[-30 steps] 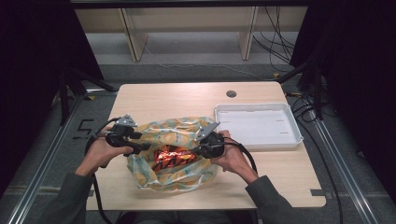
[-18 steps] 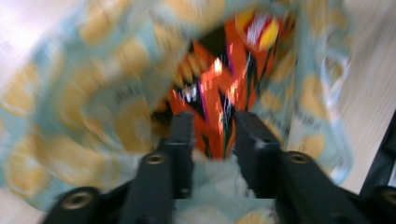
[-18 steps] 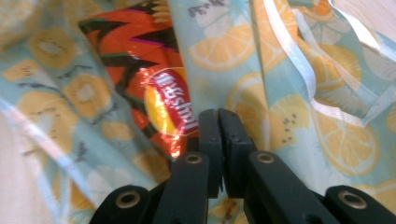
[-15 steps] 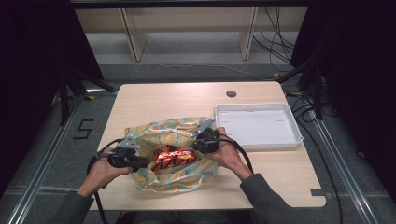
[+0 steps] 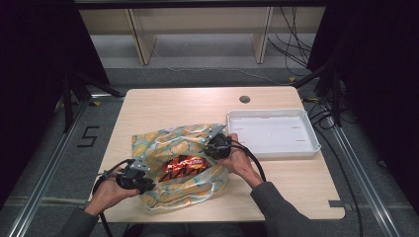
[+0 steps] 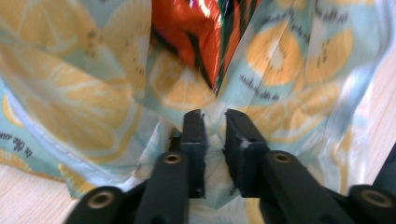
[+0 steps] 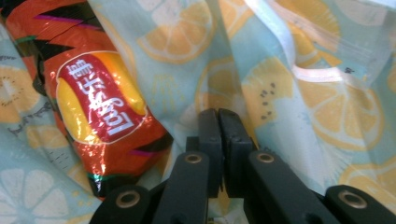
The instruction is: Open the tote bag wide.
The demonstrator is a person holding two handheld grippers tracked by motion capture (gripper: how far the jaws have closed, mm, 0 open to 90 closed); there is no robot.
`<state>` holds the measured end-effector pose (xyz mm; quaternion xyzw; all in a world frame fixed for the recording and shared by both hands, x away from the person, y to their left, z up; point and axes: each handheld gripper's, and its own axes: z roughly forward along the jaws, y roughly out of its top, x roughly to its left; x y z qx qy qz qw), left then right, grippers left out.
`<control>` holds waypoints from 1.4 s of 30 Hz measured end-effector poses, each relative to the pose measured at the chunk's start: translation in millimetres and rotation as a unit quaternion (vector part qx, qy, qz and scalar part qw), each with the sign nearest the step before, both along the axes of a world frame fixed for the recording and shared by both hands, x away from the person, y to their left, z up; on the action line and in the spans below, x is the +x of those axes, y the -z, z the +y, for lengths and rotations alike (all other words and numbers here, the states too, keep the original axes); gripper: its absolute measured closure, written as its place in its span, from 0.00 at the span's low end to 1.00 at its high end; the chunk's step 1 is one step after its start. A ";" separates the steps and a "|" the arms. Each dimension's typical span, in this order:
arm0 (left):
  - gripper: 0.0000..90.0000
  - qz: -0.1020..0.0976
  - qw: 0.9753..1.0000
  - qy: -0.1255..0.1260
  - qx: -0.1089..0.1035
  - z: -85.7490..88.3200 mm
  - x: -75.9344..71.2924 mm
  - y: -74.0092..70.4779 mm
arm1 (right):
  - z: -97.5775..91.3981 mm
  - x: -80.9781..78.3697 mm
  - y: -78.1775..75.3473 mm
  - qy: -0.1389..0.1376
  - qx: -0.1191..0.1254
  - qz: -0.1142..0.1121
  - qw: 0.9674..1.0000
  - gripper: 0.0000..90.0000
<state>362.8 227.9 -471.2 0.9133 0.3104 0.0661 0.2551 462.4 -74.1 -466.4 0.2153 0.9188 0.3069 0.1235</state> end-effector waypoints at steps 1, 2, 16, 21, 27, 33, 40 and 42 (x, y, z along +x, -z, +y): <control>0.82 -0.008 1.000 -0.003 -0.010 -1.6 -1.1 -0.6 | 0.0 -0.6 -0.8 0.000 0.002 0.000 1.000 0.98; 0.80 -0.014 1.000 -0.006 -0.011 -2.8 -2.9 -3.8 | -0.5 -1.6 -2.4 0.004 0.004 0.004 1.000 0.97; 0.56 -0.079 0.995 -0.025 -0.064 -13.1 -17.5 -17.6 | -10.8 -31.5 -38.8 -0.007 0.057 -0.006 0.998 0.81; 0.53 -0.077 0.995 -0.025 -0.063 -17.1 -15.9 -14.8 | -17.9 -42.5 -44.6 -0.010 0.066 -0.007 0.998 0.77; 0.50 -0.074 0.995 -0.034 -0.055 -22.0 -12.1 -9.9 | -28.1 -52.0 -43.4 -0.003 0.074 -0.001 0.997 0.74; 0.46 -0.064 0.996 -0.039 -0.043 -28.1 -6.9 -6.4 | -37.7 -60.8 -39.3 -0.001 0.088 0.006 0.996 0.68; 0.45 -0.055 0.997 -0.051 -0.028 -33.2 0.6 -0.3 | -45.0 -68.1 -33.9 0.017 0.083 0.022 0.996 0.64; 0.45 -0.056 0.996 -0.055 -0.031 -34.3 2.4 2.0 | -45.1 -69.5 -32.4 0.021 0.091 0.014 0.996 0.64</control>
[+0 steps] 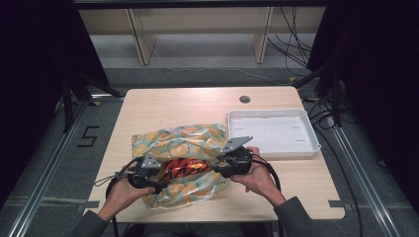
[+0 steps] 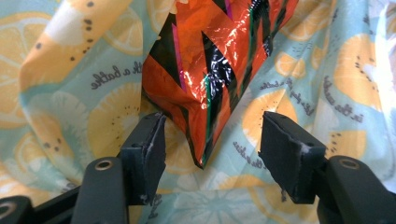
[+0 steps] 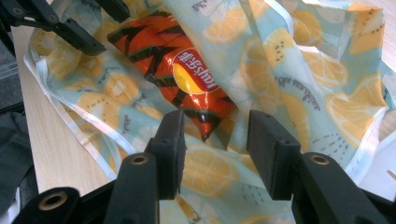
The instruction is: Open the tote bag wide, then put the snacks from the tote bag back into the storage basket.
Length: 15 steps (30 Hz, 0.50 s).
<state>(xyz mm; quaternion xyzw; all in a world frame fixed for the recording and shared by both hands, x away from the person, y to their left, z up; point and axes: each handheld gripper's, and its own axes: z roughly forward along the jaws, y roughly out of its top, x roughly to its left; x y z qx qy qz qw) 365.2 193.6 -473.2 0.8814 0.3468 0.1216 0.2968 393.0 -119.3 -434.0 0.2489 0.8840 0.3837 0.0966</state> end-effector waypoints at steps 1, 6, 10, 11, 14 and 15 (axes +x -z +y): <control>0.46 0.002 1.000 -0.001 0.000 -0.9 0.6 0.3 | 0.0 -1.2 -0.3 0.001 0.000 0.006 1.000 0.63; 0.46 0.010 1.000 0.011 0.012 -3.9 3.5 2.5 | -1.2 -3.7 -1.5 -0.006 -0.006 0.002 1.000 0.63; 0.46 0.005 1.000 0.007 0.016 -6.6 4.6 6.3 | -1.8 -4.4 0.4 0.002 -0.001 -0.001 1.000 0.63; 0.46 0.010 1.000 0.014 0.022 -5.9 5.6 5.6 | -3.2 -3.9 -0.7 -0.006 -0.006 0.005 1.000 0.63; 0.46 0.001 1.000 0.002 0.019 -7.2 6.1 11.2 | -3.6 -3.4 -0.5 -0.005 -0.007 0.007 1.000 0.63; 0.46 -0.003 1.000 0.008 0.023 -6.9 6.9 11.6 | -3.6 -3.3 -0.5 -0.005 -0.007 0.007 1.000 0.62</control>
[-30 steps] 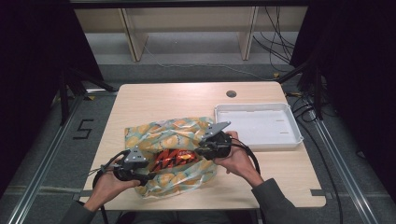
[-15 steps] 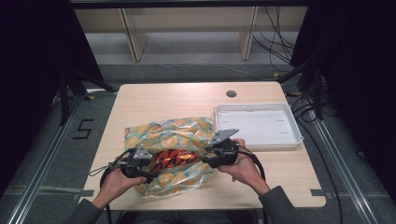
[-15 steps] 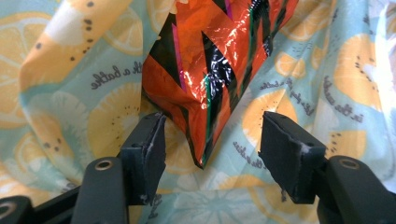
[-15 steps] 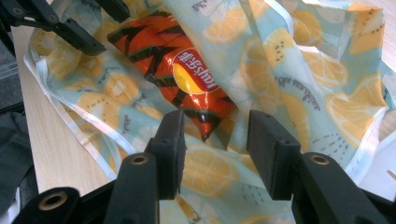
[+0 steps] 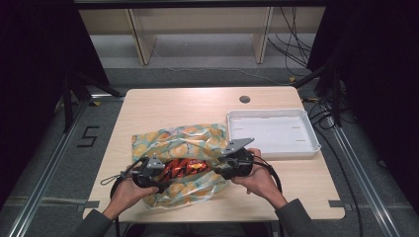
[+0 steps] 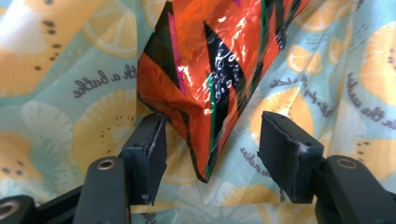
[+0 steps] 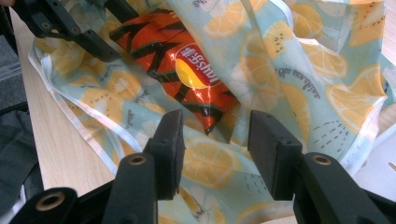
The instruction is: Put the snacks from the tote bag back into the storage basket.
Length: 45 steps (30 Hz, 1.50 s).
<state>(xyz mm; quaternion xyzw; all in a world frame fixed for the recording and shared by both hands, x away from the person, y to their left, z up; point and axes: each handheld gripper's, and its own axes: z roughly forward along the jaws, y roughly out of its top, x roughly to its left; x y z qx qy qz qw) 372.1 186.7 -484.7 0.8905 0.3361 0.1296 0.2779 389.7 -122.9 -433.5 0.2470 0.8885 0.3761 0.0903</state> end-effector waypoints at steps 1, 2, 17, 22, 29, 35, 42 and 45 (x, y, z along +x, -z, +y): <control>0.47 0.003 1.000 -0.002 -0.003 -0.5 0.0 1.2 | 0.1 0.0 0.2 0.001 0.001 -0.001 1.000 0.62; 0.47 0.012 1.000 0.002 0.005 0.0 1.1 0.4 | 0.0 -0.1 0.1 0.001 0.000 -0.001 1.000 0.62; 0.61 -0.008 1.000 0.012 0.003 2.0 -1.1 -0.5 | 3.1 -1.4 1.0 0.008 0.000 -0.008 1.000 0.62; 0.79 -0.019 0.999 0.035 0.006 1.3 -4.3 -3.6 | 0.7 0.7 0.5 0.008 0.000 -0.007 1.000 0.62; 0.98 -0.066 0.996 0.053 0.007 -1.4 -10.6 -14.1 | -1.8 2.0 -2.4 0.003 0.002 -0.005 1.000 0.62; 0.99 -0.067 0.995 0.078 -0.014 2.6 -14.0 -36.8 | -5.0 1.3 -5.6 0.006 0.005 -0.008 1.000 0.64; 0.99 -0.072 0.992 0.092 -0.045 9.4 -19.4 -61.4 | -5.9 0.1 -3.8 0.001 -0.005 -0.006 1.000 0.65; 0.99 -0.082 0.990 0.094 -0.062 12.2 -21.8 -72.0 | -3.3 0.2 -2.0 -0.002 -0.002 -0.005 1.000 0.64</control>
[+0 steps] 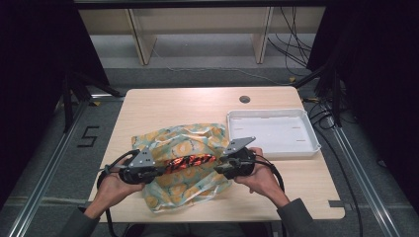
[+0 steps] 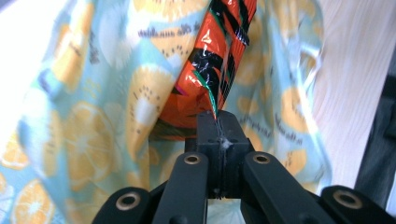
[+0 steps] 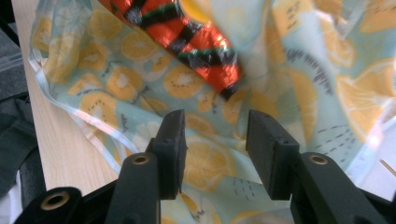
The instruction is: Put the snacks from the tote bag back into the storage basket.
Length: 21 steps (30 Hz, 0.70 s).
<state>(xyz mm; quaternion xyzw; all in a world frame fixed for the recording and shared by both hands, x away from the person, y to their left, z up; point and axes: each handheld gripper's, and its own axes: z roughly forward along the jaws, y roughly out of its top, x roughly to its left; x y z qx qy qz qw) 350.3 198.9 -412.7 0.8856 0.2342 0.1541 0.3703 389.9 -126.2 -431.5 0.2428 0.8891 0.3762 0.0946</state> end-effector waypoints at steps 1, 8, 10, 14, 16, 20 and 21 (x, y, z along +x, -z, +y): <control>0.99 0.001 1.000 0.001 -0.001 1.0 -0.6 -3.0 | 0.8 0.8 0.3 -0.004 0.003 -0.006 1.000 0.64; 0.99 -0.003 1.000 0.017 -0.021 6.3 -5.1 -22.1 | 4.2 1.7 -8.2 -0.013 0.042 -0.023 0.999 0.66; 0.99 -0.001 0.999 0.018 -0.037 6.4 -6.5 -26.3 | 5.0 0.8 -10.4 -0.015 0.054 -0.027 0.998 0.68; 0.99 0.001 0.999 0.025 -0.043 8.0 -7.6 -30.8 | 4.6 0.4 -17.1 -0.029 0.070 -0.046 0.996 0.70; 0.99 0.005 0.998 0.027 -0.060 9.1 -6.6 -31.4 | 4.0 -0.4 -21.0 -0.024 0.082 -0.061 0.994 0.71; 0.99 0.012 0.997 0.021 -0.066 11.7 -5.4 -31.9 | 3.1 1.0 -24.3 -0.034 0.102 -0.061 0.992 0.82; 0.99 0.011 0.997 0.021 -0.071 12.7 -4.9 -32.2 | 1.9 0.0 -26.1 -0.031 0.103 -0.044 0.993 0.84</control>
